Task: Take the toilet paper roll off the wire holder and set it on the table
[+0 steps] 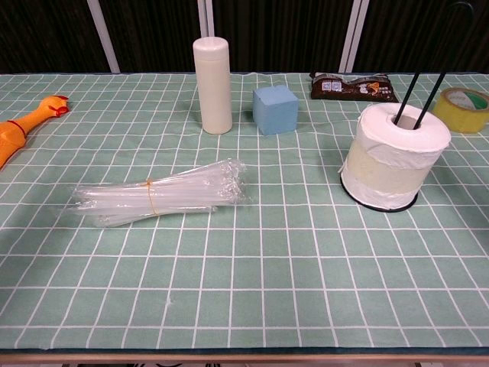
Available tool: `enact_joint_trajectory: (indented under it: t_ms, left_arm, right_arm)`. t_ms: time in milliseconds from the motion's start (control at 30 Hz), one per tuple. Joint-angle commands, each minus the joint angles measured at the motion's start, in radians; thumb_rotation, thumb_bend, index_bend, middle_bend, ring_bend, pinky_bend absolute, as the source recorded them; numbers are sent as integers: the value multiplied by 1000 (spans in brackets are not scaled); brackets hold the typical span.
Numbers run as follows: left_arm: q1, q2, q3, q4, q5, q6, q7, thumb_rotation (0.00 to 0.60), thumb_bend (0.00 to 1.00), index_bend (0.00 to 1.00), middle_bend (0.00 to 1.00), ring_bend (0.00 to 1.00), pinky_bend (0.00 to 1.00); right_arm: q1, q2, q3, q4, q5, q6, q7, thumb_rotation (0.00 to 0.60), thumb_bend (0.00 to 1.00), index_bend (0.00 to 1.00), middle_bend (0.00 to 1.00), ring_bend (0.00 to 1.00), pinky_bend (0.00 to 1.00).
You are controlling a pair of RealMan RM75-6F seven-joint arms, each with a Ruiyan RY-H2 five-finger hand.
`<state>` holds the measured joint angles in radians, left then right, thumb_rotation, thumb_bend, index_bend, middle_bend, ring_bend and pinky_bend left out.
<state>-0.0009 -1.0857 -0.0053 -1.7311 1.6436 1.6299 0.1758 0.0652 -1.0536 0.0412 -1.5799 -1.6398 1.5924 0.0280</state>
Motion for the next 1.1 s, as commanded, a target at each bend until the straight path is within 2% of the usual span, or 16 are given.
enact_joint_trajectory:
  t_ms: [33, 933, 1100]
  left_arm:
    - [0, 0, 1, -1, 1, -1, 2, 600, 44, 141, 44, 0, 0]
    - [7, -4, 3, -1, 16, 13, 9, 600, 44, 141, 44, 0, 0]
    - [7, -4, 4, -1, 17, 12, 9, 600, 44, 141, 44, 0, 0]
  right_arm:
    - [0, 0, 0, 1, 0, 0, 1, 600, 0, 83, 0, 0, 11]
    - [2, 6, -8, -15, 10, -26, 49, 600, 0, 82, 0, 0, 11]
    - [4, 3, -12, -30, 23, -45, 66, 600, 0, 41, 0, 0, 11]
